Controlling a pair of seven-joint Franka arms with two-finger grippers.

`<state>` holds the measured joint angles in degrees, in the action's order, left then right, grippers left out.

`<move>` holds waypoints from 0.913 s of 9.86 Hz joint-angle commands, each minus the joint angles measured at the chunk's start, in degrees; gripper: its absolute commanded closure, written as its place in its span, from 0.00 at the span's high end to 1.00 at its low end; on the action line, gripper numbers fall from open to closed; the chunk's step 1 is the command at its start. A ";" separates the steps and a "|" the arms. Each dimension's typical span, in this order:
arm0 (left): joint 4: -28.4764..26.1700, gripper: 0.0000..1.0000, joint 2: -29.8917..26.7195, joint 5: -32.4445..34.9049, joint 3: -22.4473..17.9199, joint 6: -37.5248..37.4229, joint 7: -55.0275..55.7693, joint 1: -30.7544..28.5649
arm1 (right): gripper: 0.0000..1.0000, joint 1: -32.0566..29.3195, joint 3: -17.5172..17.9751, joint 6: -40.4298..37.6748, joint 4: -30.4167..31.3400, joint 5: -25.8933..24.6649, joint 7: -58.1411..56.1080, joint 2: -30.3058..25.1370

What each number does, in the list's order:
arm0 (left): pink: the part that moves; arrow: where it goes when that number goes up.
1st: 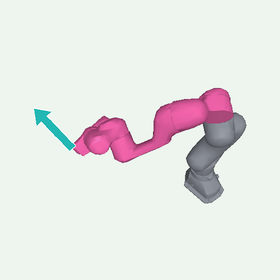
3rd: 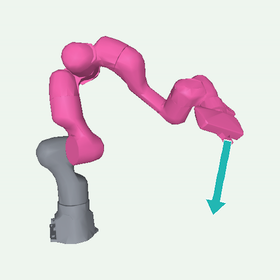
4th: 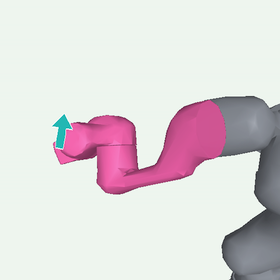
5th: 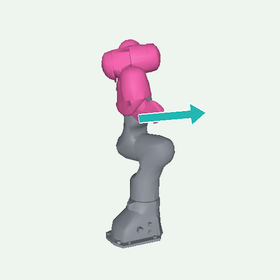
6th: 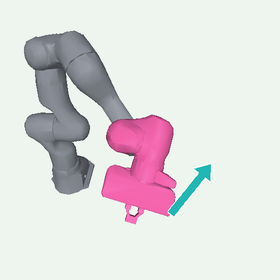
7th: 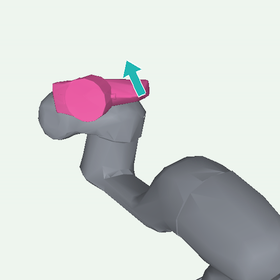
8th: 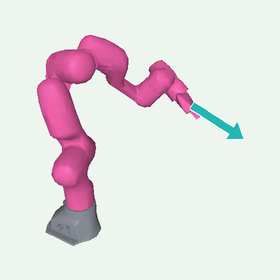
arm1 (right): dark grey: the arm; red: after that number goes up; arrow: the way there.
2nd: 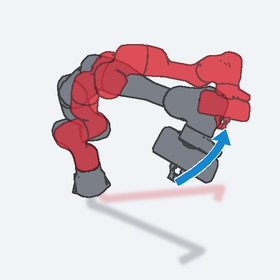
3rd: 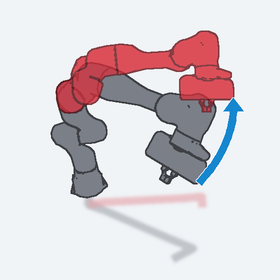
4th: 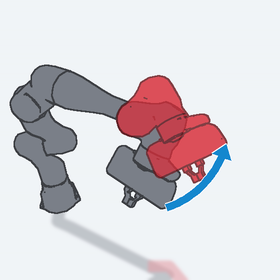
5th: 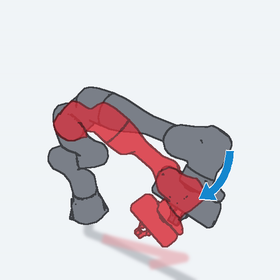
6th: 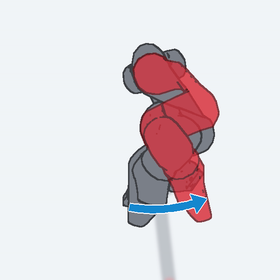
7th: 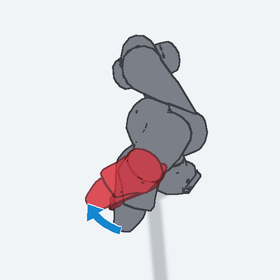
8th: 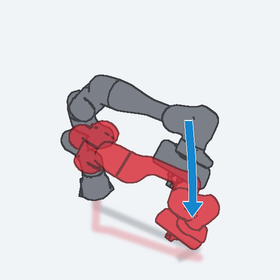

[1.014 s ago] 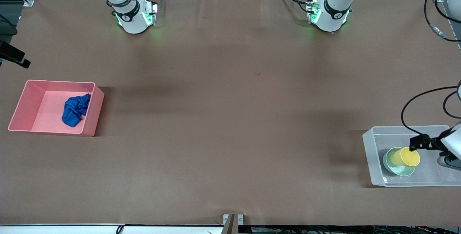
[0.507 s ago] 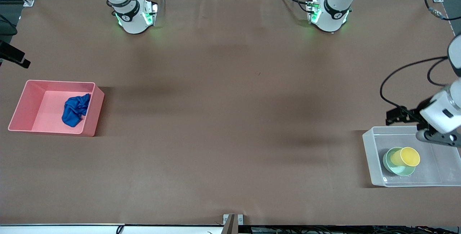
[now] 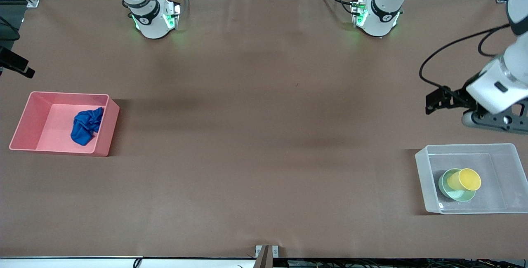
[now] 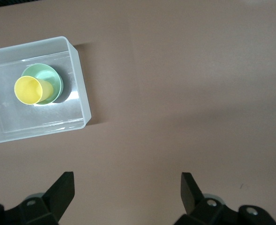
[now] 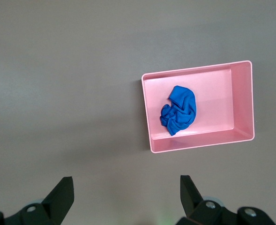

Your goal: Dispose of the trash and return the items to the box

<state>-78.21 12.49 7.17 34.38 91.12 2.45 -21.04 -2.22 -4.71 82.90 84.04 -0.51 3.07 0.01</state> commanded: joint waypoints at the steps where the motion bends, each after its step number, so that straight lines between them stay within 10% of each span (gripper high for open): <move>1: -2.47 1.00 -2.38 -0.67 0.34 -0.50 0.01 -1.02 | 1.00 -0.33 0.31 0.34 1.56 -0.64 -0.52 -1.42; 4: 0.87 1.00 -4.30 -0.93 -3.14 -5.49 -0.34 3.78 | 1.00 -0.33 0.31 0.34 1.56 -0.64 -0.52 -1.42; 6: -0.27 1.00 -8.00 -6.10 -20.49 -5.95 -0.52 16.50 | 1.00 -0.42 0.31 0.34 1.56 -0.64 -0.52 -1.42; 9: -5.61 1.00 -12.65 -6.91 -28.12 -5.78 -0.69 23.49 | 1.00 -0.42 0.31 0.43 1.56 -0.64 -0.43 -1.42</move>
<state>-78.09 2.43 0.83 8.25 85.02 1.99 0.24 -2.23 -4.73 82.90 84.05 -0.51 3.05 0.01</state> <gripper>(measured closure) 0.000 0.000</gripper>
